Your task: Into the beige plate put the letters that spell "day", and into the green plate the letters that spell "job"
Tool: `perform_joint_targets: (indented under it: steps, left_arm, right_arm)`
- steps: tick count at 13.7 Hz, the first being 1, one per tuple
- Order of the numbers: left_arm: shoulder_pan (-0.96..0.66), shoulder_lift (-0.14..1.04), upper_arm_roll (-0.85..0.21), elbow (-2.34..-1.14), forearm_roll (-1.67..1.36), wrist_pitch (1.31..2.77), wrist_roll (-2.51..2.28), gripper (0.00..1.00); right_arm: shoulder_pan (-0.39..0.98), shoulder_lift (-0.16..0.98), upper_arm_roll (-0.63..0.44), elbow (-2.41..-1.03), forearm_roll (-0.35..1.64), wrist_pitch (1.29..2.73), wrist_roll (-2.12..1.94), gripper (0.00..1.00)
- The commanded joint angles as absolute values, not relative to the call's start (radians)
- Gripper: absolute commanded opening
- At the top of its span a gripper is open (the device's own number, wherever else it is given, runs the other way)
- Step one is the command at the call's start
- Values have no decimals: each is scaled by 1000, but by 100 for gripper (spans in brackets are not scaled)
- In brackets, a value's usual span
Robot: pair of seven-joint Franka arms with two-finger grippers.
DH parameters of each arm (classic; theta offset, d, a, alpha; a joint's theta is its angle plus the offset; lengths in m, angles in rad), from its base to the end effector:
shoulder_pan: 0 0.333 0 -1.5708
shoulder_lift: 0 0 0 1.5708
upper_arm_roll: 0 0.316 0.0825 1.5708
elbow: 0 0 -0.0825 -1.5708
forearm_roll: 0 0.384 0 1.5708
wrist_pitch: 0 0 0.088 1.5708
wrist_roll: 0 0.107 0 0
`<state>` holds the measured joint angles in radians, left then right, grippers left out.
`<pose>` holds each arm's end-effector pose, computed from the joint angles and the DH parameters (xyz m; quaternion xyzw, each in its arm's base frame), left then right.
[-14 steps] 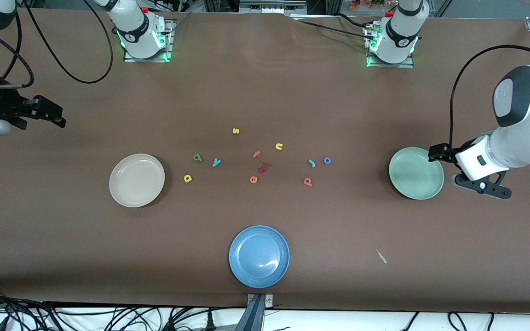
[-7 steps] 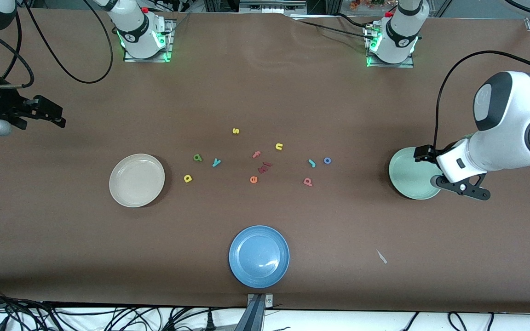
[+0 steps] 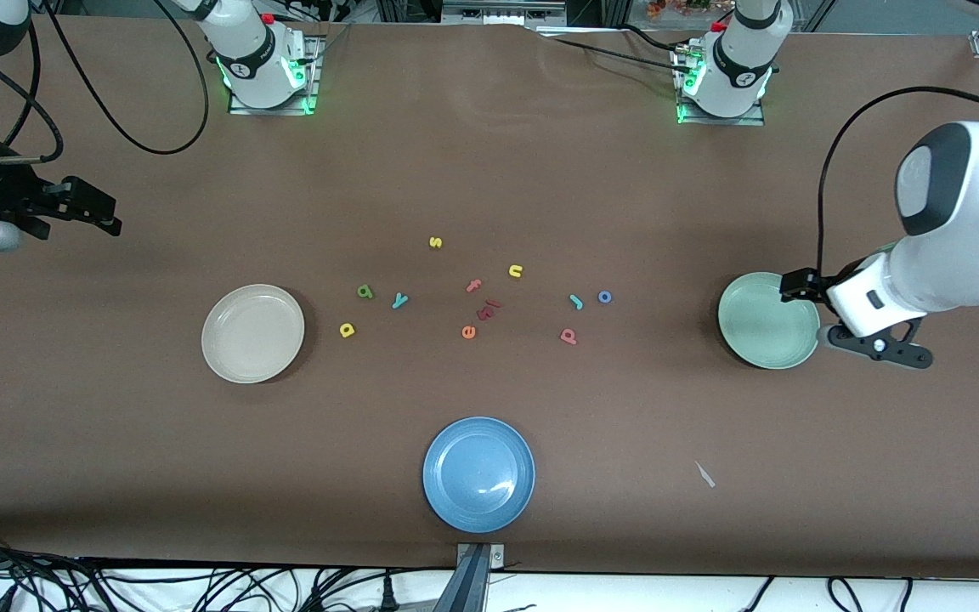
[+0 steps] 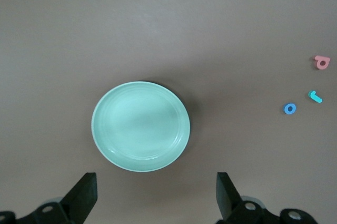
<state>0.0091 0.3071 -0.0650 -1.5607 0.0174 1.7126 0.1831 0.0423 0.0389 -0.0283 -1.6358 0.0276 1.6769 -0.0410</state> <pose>0.6352 -0.0295 0.4568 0.9898 -0.1200 -0.0769 0.0063 0.5733 0.0110 0.5810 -0.9996 -0.0261 -0.0013 0.0132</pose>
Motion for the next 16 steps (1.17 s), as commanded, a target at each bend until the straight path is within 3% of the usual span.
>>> perform_joint_targets:
  steps: [1, 16]
  left_arm:
    - [49, 241, -64, -1566, -14, 1674, 216, 99]
    - [51, 256, -63, -1560, -14, 1677, 218, 99]
  right_arm:
    - [43, 37, -28, -1629, 28, 1669, -44, 100]
    - [43, 37, -28, -1629, 28, 1669, -44, 100]
